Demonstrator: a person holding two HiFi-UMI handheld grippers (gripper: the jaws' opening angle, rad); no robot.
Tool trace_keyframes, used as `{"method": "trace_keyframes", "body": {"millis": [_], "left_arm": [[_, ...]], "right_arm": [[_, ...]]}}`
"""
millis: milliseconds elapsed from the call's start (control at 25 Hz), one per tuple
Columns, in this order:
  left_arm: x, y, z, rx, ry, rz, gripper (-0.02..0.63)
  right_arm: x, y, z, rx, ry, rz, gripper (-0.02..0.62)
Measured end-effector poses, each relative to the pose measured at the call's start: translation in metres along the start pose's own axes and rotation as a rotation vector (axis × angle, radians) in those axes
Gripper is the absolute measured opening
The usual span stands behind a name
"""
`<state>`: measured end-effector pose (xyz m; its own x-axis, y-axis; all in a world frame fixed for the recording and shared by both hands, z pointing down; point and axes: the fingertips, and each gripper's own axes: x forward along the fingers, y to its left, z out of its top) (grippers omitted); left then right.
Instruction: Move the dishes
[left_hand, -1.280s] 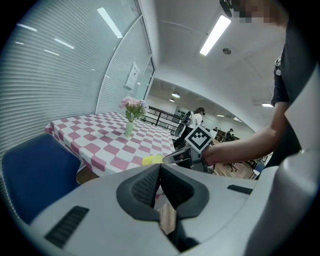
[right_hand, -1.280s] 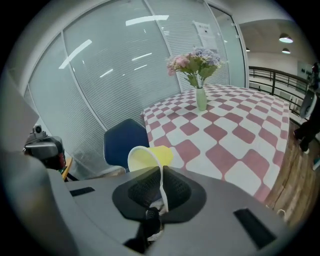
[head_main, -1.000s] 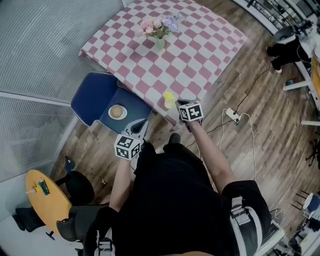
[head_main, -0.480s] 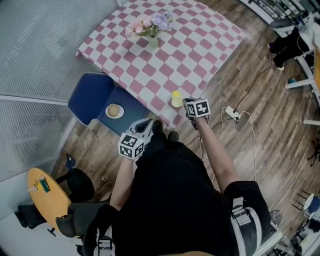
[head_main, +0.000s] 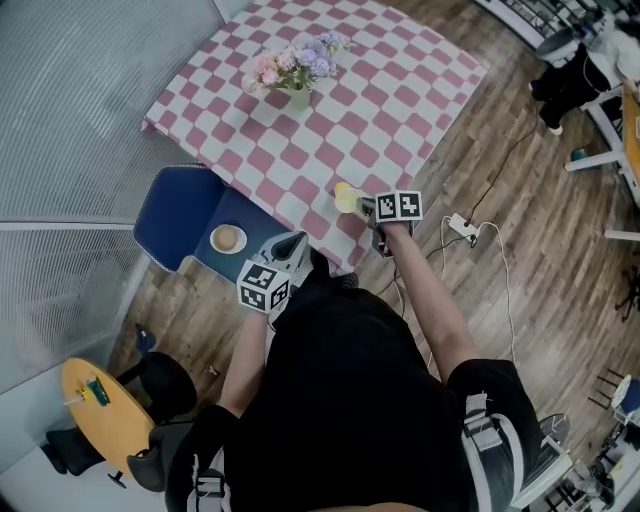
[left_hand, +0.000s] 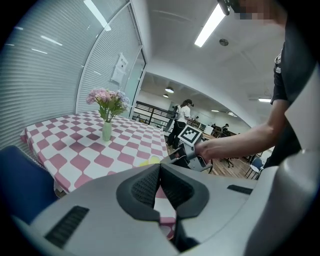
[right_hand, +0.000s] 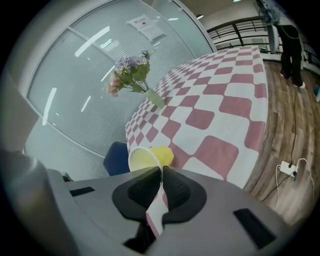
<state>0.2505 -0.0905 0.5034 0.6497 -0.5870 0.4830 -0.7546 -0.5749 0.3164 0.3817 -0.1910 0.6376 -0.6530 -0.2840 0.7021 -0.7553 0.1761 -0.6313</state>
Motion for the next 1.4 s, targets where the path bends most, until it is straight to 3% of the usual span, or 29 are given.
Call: {"method": "trace_keyframes", "body": {"millis": [280,640,1200,1400], "left_arm": [[0.015,0.049,0.025,0.000,-0.002,-0.050,0.021],[0.030,0.096,0.041,0.015,0.007,-0.132,0.021],[0.022,0.131,0.049,-0.013,-0.022,-0.100,0.021],[0.030,0.130,0.051,-0.003,-0.012,-0.103,0.021]], "right_arm": [[0.040,0.005,0.041,0.151,0.052,0.031,0.032],[0.077,0.012,0.092,0.194,0.055,-0.002,0.034],[0.095,-0.001,0.120,0.297,0.018,-0.054,0.046],[0.098,-0.002,0.128,0.325,0.012,0.007,0.095]]}}
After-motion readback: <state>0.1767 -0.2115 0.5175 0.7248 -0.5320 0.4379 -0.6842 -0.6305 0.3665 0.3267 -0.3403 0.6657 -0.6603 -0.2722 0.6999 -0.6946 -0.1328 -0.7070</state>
